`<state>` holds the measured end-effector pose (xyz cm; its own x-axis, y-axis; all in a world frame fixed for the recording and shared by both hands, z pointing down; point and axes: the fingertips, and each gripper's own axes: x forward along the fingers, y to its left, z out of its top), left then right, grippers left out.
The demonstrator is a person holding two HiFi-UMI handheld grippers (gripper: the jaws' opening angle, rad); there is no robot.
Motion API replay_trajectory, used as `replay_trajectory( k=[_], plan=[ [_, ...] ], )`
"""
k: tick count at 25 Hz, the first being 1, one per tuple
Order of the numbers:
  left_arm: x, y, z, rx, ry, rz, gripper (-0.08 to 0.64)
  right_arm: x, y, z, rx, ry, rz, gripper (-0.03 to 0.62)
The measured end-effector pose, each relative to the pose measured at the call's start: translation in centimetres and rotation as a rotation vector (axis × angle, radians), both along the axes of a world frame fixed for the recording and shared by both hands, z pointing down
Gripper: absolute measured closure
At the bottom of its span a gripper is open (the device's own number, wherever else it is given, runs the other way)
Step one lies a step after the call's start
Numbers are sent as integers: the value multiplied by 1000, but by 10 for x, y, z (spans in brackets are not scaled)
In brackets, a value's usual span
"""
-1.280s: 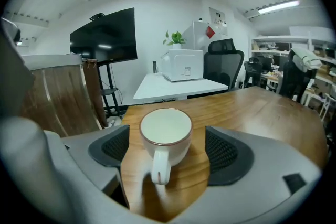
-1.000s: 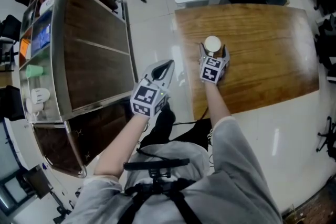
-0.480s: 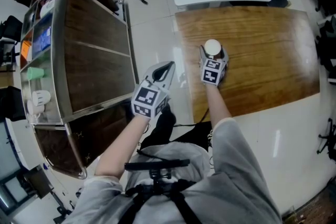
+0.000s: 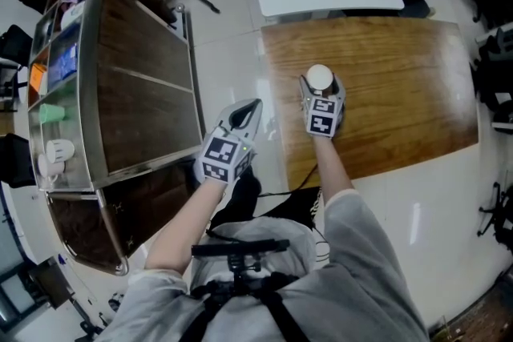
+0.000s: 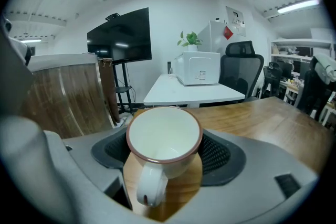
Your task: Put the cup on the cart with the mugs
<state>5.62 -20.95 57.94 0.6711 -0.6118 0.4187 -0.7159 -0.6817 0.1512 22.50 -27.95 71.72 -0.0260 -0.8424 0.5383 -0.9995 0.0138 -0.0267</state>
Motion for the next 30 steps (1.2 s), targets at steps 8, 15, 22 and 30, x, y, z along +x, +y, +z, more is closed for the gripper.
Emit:
replay_trajectory(
  k=[8,15,22,30],
  plan=[
    [-20,5,-27,24,35,-49,558,-22,21,-79,26,-28,-148,196],
    [-49,18,-55,98,26,-65,558,-66,54,-151,64,-2,-328,196],
    [-84,32,-88,151,27,-144,558,-120,75,-199,90,-9,-521,196],
    [-177,35,-136,192,29,-307,557,-236,75,-259,162,-40,-744,195]
  ],
)
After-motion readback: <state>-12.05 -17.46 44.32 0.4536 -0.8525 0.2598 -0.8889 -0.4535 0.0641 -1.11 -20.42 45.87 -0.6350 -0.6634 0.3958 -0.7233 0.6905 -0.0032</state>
